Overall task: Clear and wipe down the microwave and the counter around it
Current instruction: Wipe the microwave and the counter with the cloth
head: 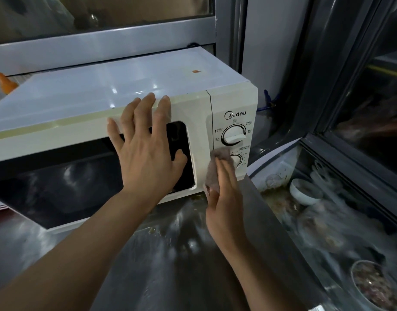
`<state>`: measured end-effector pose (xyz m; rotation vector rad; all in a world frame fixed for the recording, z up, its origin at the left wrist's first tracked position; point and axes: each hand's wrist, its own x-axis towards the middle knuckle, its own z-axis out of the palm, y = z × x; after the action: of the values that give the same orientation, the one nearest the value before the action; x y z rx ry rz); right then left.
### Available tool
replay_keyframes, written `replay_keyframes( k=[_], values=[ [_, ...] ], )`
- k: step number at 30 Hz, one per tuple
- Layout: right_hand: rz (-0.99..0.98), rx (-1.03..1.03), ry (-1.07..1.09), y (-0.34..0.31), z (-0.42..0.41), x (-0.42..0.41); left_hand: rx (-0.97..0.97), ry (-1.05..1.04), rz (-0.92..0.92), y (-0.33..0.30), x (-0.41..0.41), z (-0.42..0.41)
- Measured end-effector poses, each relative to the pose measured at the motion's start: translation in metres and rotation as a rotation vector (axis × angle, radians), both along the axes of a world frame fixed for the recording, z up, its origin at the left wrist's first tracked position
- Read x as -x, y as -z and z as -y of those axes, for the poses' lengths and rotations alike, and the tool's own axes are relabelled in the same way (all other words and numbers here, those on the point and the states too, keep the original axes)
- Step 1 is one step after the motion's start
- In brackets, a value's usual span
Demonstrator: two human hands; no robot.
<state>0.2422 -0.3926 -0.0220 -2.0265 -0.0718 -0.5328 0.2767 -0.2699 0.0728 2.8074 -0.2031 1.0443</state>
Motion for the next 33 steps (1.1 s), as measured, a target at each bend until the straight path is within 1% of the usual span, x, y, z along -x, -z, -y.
replay_keyframes(
  k=[3,6,9,11,14,18,23,26,30,33],
  values=[
    [-0.028,-0.081,-0.005,-0.01,-0.002,0.004,-0.008,-0.008,-0.01,-0.001,0.001,0.0],
    [0.063,-0.135,0.024,-0.041,-0.006,0.001,-0.005,-0.008,-0.029,-0.002,0.002,0.001],
    [0.05,-0.196,-0.001,-0.062,-0.01,0.001,-0.011,-0.009,-0.048,-0.003,0.003,0.001],
    [0.082,-0.196,0.002,-0.066,-0.012,0.003,-0.01,-0.012,-0.04,-0.004,0.002,0.001],
    [0.144,-0.164,0.03,-0.053,-0.017,-0.002,-0.01,-0.015,-0.011,-0.002,0.0,0.001],
    [0.025,-0.129,-0.005,-0.007,-0.014,0.0,-0.011,-0.003,0.015,0.003,-0.003,-0.001],
    [-0.015,-0.083,0.032,0.028,-0.011,0.005,-0.003,0.002,0.026,0.004,-0.005,-0.001],
    [-0.037,-0.134,0.029,0.021,-0.012,0.006,0.005,0.005,0.012,0.003,-0.002,-0.001],
    [0.118,-0.147,0.128,-0.007,-0.016,-0.01,-0.007,0.011,0.013,0.001,-0.001,-0.001],
    [0.078,-0.153,0.112,0.001,-0.023,-0.006,0.001,0.018,0.018,0.002,-0.001,-0.002]
  ],
)
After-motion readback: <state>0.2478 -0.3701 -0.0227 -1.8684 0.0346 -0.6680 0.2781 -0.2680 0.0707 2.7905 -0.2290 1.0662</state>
